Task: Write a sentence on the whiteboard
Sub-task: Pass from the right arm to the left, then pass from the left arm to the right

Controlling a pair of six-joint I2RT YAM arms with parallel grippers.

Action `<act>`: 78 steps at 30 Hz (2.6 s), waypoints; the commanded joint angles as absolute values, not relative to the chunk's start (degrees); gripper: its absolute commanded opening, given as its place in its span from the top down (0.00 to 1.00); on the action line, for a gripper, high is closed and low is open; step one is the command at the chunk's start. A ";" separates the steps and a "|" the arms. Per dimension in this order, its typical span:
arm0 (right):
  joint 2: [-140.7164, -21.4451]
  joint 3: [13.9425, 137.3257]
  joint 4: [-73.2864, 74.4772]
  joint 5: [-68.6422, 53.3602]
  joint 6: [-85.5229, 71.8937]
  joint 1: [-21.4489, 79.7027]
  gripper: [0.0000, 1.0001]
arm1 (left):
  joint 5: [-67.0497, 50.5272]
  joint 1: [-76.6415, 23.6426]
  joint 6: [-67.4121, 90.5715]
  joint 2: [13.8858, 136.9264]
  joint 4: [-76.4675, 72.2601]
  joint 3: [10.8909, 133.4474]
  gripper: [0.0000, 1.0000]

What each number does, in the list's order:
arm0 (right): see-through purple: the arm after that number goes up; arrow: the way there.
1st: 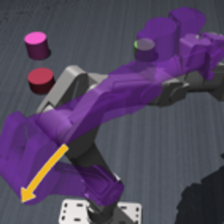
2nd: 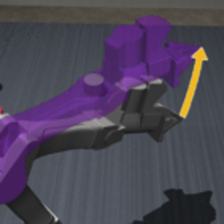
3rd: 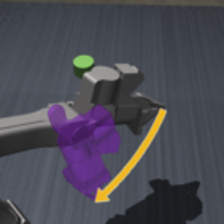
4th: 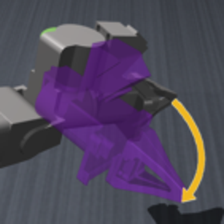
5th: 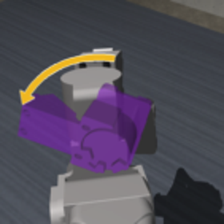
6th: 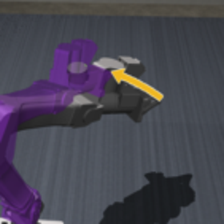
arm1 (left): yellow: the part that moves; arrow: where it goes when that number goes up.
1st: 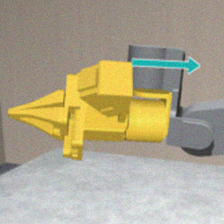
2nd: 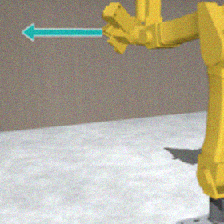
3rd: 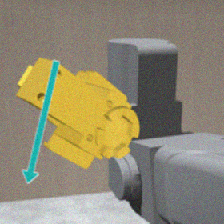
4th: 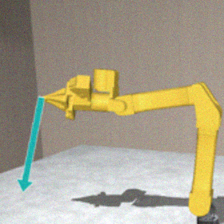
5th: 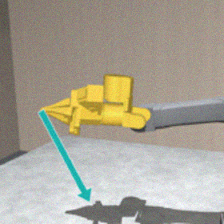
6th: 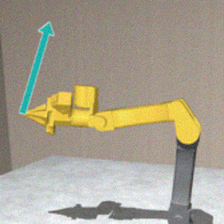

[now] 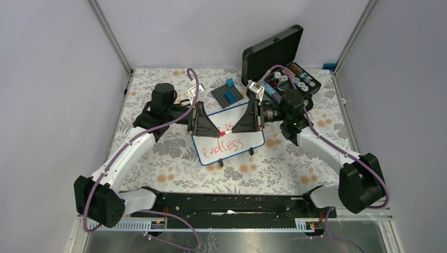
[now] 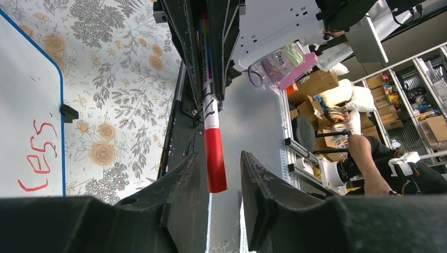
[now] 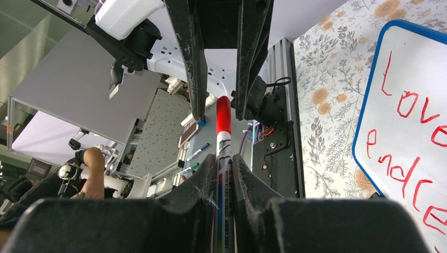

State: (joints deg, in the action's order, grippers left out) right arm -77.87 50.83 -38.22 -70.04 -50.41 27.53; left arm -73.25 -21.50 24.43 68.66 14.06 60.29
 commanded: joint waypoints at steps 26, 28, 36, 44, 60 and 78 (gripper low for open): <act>-80.28 55.36 -29.93 -66.99 -42.05 34.76 1.00 | -73.41 -23.82 21.23 69.31 11.78 60.65 1.00; -80.69 55.54 -29.39 -66.73 -41.63 35.65 1.00 | -73.32 -23.82 21.14 69.36 11.84 60.63 1.00; -81.28 57.75 -27.06 -68.01 -39.71 36.31 0.97 | -73.15 -23.82 20.69 68.65 11.69 59.34 1.00; -77.68 61.40 -12.03 -70.66 -25.68 23.26 0.40 | -70.37 -21.70 9.38 66.80 24.95 60.01 1.00; -72.89 81.67 46.57 -34.06 32.98 36.39 0.28 | -72.63 -21.79 12.21 68.52 28.83 58.55 1.00; -81.72 89.76 48.92 -8.38 40.68 59.44 0.40 | -72.16 -23.55 13.80 69.80 28.78 57.70 1.00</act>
State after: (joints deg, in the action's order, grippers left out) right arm -80.58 86.56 48.64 -13.72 38.37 57.14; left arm -70.57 -23.20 13.54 69.78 30.13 57.67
